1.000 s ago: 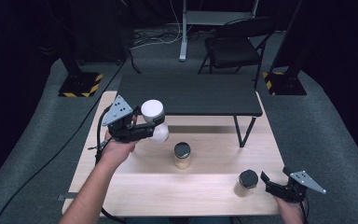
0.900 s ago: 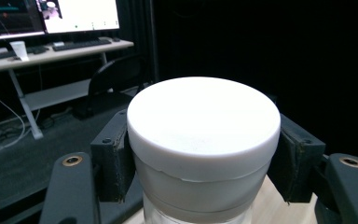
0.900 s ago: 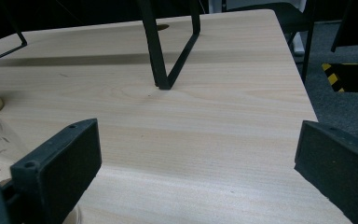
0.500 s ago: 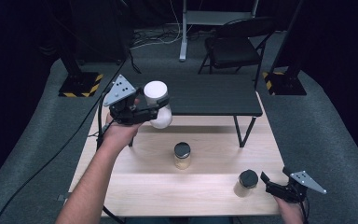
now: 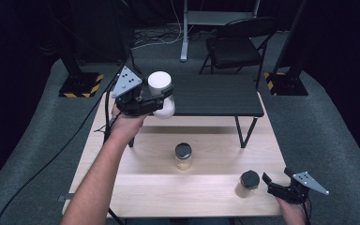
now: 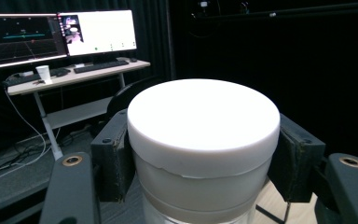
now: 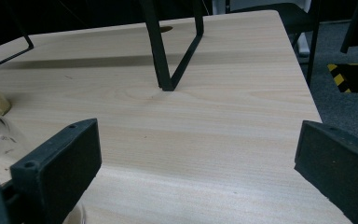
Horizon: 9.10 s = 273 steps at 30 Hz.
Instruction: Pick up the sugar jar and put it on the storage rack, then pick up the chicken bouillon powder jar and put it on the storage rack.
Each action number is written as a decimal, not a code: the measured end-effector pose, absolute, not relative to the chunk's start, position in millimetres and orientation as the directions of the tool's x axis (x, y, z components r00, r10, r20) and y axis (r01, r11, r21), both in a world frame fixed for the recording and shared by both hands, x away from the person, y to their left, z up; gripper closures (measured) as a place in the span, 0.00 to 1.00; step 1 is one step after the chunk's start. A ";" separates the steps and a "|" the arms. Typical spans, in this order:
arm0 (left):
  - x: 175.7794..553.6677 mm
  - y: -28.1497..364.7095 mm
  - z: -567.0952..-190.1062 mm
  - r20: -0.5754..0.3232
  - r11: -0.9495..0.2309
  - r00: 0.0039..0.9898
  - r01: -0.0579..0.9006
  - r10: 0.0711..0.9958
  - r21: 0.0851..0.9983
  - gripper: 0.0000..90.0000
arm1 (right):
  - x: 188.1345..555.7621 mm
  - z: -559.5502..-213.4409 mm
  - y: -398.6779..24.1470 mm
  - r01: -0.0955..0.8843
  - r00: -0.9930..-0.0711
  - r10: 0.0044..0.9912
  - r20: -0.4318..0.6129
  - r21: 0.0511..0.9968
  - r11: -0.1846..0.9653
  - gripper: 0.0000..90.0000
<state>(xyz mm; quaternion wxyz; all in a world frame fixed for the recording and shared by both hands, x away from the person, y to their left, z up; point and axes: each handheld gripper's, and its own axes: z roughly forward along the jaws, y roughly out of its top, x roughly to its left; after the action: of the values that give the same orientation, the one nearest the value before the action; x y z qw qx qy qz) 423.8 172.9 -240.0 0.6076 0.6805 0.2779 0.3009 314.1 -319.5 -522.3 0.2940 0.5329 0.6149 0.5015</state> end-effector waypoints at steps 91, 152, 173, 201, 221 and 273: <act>459.9 186.7 -279.4 -0.004 -0.097 0.547 0.155 0.837 0.983 0.00 | 312.6 -522.7 -322.6 0.351 -0.266 0.942 0.203 0.931 -0.101 0.00; 337.0 240.0 -391.5 -0.013 -0.077 0.577 0.132 0.817 0.988 0.00 | 312.5 -522.7 -320.9 0.356 -0.274 0.942 0.194 0.930 -0.088 0.00; 325.4 265.3 -438.4 -0.043 -0.060 0.498 0.190 0.866 0.980 0.00 | 312.8 -522.7 -320.7 0.358 -0.274 0.942 0.193 0.930 -0.086 0.00; 320.8 273.3 -490.8 -0.037 -0.090 0.485 0.236 0.874 0.968 0.00 | 312.4 -522.7 -320.8 0.356 -0.272 0.943 0.194 0.930 -0.088 0.00; 319.2 289.2 -523.7 -0.077 -0.076 0.455 0.309 0.887 0.948 0.00 | 312.6 -522.7 -320.7 0.360 -0.268 0.943 0.195 0.929 -0.090 0.00; 319.3 288.4 -524.8 -0.073 -0.080 0.461 0.302 0.884 0.950 0.00 | 284.8 -431.5 -274.6 0.226 -0.360 0.916 0.176 0.969 -0.098 0.00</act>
<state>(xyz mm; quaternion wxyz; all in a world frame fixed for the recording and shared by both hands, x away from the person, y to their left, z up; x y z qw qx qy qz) 319.3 288.4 -524.8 0.5190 0.6791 0.4369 0.2804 284.8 -274.6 -431.5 0.3042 0.4768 0.5989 0.5670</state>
